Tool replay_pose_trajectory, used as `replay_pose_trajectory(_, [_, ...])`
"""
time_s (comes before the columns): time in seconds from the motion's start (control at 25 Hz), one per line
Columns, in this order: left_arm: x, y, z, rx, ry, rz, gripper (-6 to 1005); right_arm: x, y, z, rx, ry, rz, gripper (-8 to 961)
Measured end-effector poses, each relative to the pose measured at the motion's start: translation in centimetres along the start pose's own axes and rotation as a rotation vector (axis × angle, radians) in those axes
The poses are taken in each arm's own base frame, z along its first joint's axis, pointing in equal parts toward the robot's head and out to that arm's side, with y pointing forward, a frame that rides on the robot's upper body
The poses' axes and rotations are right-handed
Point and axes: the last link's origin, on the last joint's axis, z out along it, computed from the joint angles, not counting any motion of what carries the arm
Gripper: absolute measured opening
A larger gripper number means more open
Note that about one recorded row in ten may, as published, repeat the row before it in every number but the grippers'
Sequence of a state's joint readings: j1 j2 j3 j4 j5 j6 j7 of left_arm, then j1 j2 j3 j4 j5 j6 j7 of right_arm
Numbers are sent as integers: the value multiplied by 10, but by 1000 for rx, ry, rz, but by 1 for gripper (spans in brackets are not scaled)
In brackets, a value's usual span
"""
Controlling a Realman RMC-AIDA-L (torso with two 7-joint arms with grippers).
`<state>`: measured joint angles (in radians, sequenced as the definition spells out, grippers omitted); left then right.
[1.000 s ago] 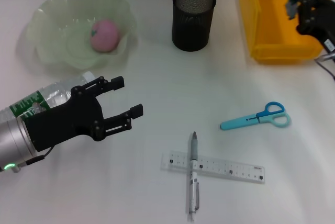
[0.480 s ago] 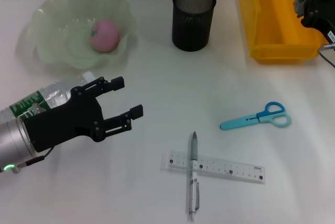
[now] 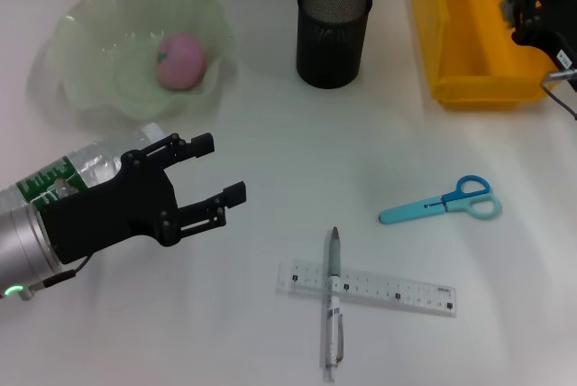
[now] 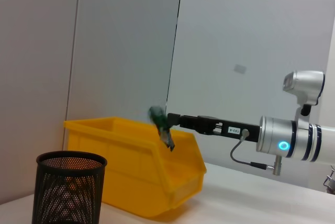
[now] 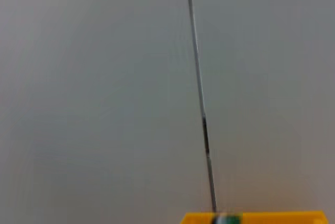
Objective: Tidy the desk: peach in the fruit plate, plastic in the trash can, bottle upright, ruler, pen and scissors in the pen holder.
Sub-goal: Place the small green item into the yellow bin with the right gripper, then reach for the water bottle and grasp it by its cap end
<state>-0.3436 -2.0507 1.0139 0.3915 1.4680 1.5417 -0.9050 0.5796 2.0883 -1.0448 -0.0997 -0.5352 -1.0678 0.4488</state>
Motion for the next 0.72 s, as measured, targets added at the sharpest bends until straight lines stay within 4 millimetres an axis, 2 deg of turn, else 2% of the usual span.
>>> replay_pose_trajectory(0.12, [0, 0, 0, 0, 0, 0, 798, 0, 1, 0, -5, -2, -10, 50])
replay_pose_trajectory(0.28, [0, 0, 0, -2, 1, 0, 798, 0, 2, 0, -8, -3, -14, 225])
replay_pose_trajectory(0.56, [1, 1, -2, -7, 5, -2, 798, 0, 2, 0, -10, -5, -15, 457])
replay_pose_trajectory(0.72, [0, 2, -3, -7, 5, -3, 798, -1, 3, 0, -11, -8, -15, 639])
